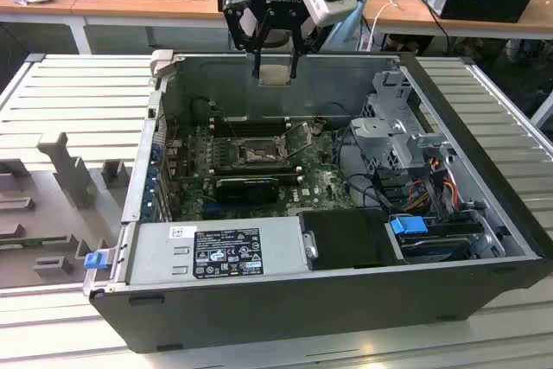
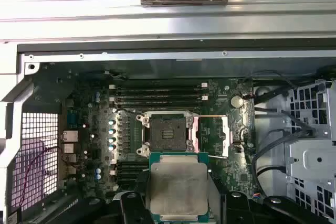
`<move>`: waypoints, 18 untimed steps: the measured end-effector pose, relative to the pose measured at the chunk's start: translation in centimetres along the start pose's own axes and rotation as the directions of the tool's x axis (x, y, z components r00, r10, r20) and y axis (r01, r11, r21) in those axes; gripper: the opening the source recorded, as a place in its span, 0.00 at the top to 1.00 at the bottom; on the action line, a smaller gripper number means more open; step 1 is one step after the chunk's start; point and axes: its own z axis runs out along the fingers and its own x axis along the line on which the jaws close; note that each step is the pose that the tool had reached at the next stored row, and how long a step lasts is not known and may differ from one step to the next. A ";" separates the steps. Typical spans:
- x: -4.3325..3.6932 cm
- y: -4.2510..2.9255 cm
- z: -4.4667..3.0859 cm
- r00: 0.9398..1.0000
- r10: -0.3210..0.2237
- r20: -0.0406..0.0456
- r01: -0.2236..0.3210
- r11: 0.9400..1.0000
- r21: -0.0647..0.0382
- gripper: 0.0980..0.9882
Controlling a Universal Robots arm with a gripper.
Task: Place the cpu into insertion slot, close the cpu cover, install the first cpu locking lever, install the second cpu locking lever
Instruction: 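Place the cpu into insertion slot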
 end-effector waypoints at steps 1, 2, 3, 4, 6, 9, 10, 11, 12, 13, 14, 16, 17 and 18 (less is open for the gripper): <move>0.00 0.00 0.00 1.000 0.001 0.000 -0.001 1.000 0.000 0.52; -0.01 0.00 0.00 1.000 0.007 0.001 -0.007 1.000 0.000 0.52; 0.00 0.00 0.00 1.000 0.015 0.001 -0.015 1.000 0.000 0.52; 0.00 0.00 0.00 0.999 0.035 0.003 -0.035 0.999 -0.001 0.52; 0.00 -0.01 0.06 0.998 0.061 0.005 -0.061 0.998 -0.001 0.52; 0.00 -0.04 0.17 0.998 0.061 0.005 -0.061 0.998 -0.001 0.52; -0.01 -0.05 0.20 0.998 0.061 0.005 -0.061 0.998 -0.001 0.52; -0.01 -0.05 0.21 0.998 0.061 0.005 -0.061 0.998 -0.001 0.52; -0.01 -0.05 0.21 0.998 0.061 0.005 -0.061 0.998 -0.001 0.52; -0.01 -0.05 0.22 0.998 0.063 0.006 -0.063 0.998 -0.001 0.52; -0.01 -0.05 0.22 0.998 0.066 0.006 -0.066 0.998 -0.001 0.52; -0.01 -0.05 0.22 0.998 0.070 0.006 -0.070 0.998 -0.002 0.52; -0.01 -0.05 0.22 0.997 0.073 0.006 -0.073 0.997 -0.002 0.52; -0.01 -0.05 0.23 0.997 0.077 0.007 -0.077 0.997 -0.002 0.52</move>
